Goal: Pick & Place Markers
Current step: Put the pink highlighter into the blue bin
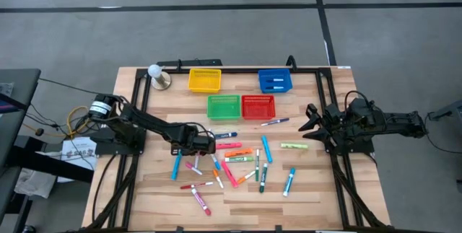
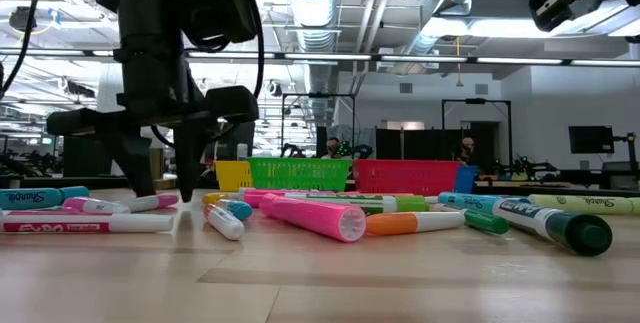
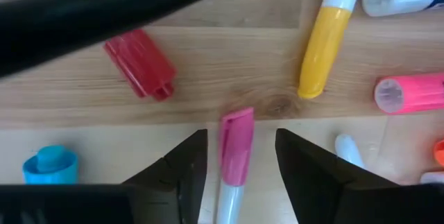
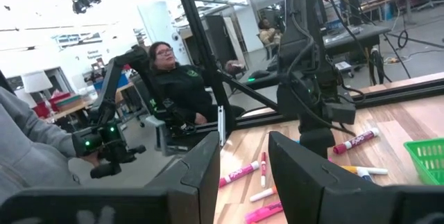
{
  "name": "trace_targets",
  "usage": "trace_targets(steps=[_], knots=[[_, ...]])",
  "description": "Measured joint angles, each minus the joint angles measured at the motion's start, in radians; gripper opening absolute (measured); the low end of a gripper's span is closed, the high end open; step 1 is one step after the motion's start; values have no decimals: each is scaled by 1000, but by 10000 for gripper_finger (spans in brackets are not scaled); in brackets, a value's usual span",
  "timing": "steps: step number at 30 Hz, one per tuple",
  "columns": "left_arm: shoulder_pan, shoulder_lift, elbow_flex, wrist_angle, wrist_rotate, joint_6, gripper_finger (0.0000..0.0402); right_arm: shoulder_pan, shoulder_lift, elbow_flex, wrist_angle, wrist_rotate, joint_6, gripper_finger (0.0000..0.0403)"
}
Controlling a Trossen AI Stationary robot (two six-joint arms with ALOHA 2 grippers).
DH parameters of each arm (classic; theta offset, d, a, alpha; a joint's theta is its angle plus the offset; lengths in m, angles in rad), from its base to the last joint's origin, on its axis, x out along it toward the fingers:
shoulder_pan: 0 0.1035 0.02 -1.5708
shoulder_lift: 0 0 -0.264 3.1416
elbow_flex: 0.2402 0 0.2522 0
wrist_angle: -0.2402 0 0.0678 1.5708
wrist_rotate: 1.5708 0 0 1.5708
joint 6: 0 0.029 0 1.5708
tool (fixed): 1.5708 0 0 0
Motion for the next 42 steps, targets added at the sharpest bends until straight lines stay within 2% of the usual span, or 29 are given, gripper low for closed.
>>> trace_targets(steps=[7, 19, 26, 34, 42], knots=[[0, 48, 5, 3, 31, 3, 145, -1, 0, 0, -5, 2, -2, 113], [-2, 55, 2, 10, 6, -2, 48, -1, 0, 0, -5, 5, -1, 113], [-2, 48, 0, 6, 11, -2, 71, -1, 0, 0, -5, 5, -1, 113], [-1, -6, -8, -29, -37, -2, 61, -1, 0, 0, -5, 6, -1, 113], [-1, -14, -12, -16, -35, -2, 69, -1, 0, 0, -5, 6, -1, 113]])
